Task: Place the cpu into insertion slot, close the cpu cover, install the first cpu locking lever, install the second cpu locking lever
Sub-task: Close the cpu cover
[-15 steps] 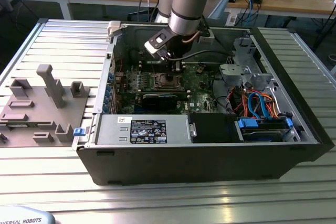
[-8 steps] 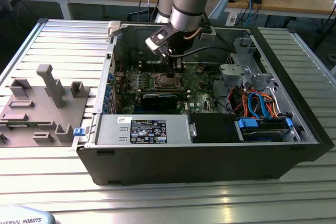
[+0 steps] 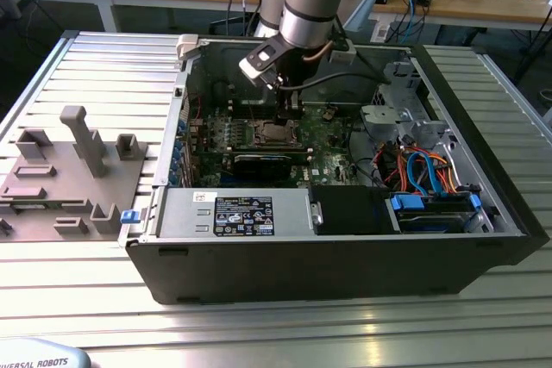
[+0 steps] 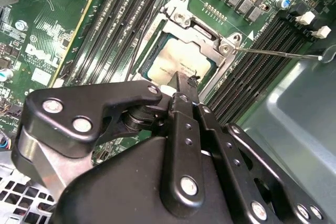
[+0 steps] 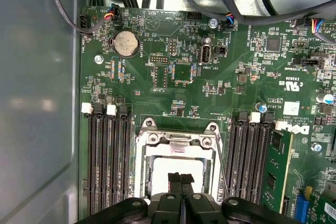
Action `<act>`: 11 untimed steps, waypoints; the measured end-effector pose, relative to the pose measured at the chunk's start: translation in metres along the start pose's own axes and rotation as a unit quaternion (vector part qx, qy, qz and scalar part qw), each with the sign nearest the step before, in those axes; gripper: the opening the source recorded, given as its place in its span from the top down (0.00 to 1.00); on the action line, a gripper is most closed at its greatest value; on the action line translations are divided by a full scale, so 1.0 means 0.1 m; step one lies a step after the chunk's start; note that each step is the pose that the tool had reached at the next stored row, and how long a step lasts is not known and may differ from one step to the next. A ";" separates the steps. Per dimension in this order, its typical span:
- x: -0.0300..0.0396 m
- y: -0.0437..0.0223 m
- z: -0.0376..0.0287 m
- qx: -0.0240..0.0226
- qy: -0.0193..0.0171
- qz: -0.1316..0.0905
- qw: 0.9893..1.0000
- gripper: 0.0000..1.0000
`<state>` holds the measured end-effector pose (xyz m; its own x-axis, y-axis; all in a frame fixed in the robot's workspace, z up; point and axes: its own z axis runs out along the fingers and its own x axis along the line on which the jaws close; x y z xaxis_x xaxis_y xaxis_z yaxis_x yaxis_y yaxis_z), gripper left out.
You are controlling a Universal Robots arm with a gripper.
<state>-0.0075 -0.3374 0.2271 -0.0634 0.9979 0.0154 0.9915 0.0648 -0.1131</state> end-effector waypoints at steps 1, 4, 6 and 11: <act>0.000 -0.001 -0.004 0.000 0.000 0.000 1.000 0.89; 0.000 -0.002 -0.016 0.000 0.000 0.000 1.000 0.89; 0.000 -0.003 -0.024 0.000 0.000 0.000 1.000 0.89; 0.000 -0.006 -0.047 0.000 0.000 0.000 1.000 0.89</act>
<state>-0.0076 -0.3375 0.2318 -0.0635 0.9979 0.0153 0.9915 0.0648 -0.1132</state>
